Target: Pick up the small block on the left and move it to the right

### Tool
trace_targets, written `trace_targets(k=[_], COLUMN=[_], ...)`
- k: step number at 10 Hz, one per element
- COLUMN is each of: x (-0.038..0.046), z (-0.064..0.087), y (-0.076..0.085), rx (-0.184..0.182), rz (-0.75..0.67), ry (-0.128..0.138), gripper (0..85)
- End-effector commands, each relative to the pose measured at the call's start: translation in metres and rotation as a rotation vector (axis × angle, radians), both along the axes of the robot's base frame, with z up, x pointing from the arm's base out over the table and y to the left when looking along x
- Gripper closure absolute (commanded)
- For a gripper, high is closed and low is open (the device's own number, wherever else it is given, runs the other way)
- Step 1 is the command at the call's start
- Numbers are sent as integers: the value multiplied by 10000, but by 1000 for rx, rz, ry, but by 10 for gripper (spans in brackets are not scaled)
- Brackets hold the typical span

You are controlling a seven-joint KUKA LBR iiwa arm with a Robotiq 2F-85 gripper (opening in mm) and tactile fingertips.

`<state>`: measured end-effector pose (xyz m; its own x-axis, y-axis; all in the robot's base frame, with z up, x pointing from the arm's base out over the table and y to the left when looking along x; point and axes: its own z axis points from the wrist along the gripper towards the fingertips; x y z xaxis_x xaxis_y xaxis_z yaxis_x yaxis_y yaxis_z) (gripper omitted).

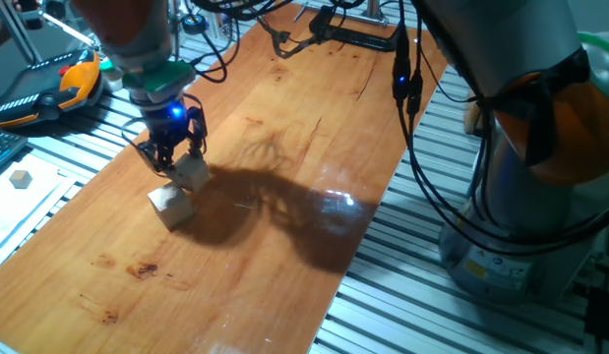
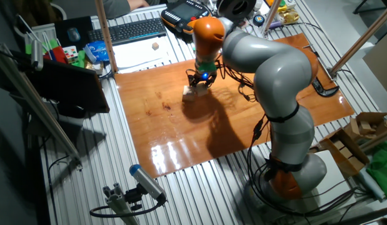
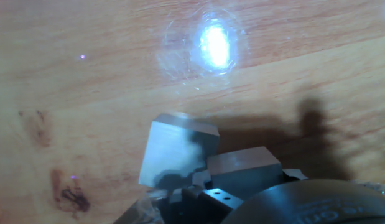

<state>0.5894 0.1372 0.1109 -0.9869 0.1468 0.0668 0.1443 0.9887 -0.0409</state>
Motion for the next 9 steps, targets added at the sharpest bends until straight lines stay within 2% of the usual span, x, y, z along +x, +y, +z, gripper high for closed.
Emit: trace_targets(k=[1,3,4,5,8,9], x=[2,20,20,16,-6,-5], z=[-11,-42,-69,-96,-178,-233], y=[-16,-86,-111,-98,72,86], rx=[-20,-35,-26,-18,6,34], rz=[14,41,43,35,-21,-32], ry=[2,3,1,-5,-30,-32], gripper=[833,833,833,833,830,830])
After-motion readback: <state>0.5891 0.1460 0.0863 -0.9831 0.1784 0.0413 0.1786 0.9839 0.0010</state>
